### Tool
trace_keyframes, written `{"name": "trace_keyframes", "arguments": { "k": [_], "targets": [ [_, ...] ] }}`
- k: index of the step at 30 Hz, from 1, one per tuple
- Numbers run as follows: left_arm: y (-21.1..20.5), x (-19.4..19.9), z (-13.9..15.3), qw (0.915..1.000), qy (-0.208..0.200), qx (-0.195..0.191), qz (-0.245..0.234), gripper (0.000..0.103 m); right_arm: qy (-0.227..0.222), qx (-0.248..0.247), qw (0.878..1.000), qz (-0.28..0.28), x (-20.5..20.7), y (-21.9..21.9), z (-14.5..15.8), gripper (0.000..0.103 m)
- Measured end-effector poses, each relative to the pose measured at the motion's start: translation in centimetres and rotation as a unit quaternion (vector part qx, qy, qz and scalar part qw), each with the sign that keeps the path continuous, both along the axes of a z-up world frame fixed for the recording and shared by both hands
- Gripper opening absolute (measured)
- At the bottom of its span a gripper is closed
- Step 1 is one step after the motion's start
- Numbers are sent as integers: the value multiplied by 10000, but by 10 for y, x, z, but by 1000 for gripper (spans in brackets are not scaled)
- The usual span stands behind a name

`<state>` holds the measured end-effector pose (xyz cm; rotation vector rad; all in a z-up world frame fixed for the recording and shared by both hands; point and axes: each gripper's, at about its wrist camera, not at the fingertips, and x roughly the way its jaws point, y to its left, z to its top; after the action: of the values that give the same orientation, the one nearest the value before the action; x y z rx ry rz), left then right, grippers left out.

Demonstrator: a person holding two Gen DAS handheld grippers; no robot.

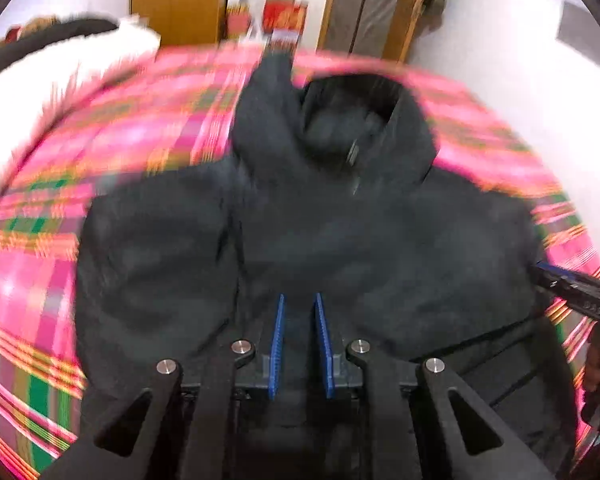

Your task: Fold large clothes

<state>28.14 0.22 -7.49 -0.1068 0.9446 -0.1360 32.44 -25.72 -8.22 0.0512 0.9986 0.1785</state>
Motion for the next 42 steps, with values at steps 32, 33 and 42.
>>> {"name": "trace_keyframes", "arguments": {
  "k": [32,33,42],
  "targets": [
    [30,183,77,9986,-405,-277,193,55,-427,385,9980,255,176,69,66,50],
    [30,197,69,9990,-299,-225,235,55,-429,355,9983,186,187,72,64,50],
    [30,266,14,9991,130,-137,377,42,-208,-1,9998,-63,263,74,39,50]
  ]
}}
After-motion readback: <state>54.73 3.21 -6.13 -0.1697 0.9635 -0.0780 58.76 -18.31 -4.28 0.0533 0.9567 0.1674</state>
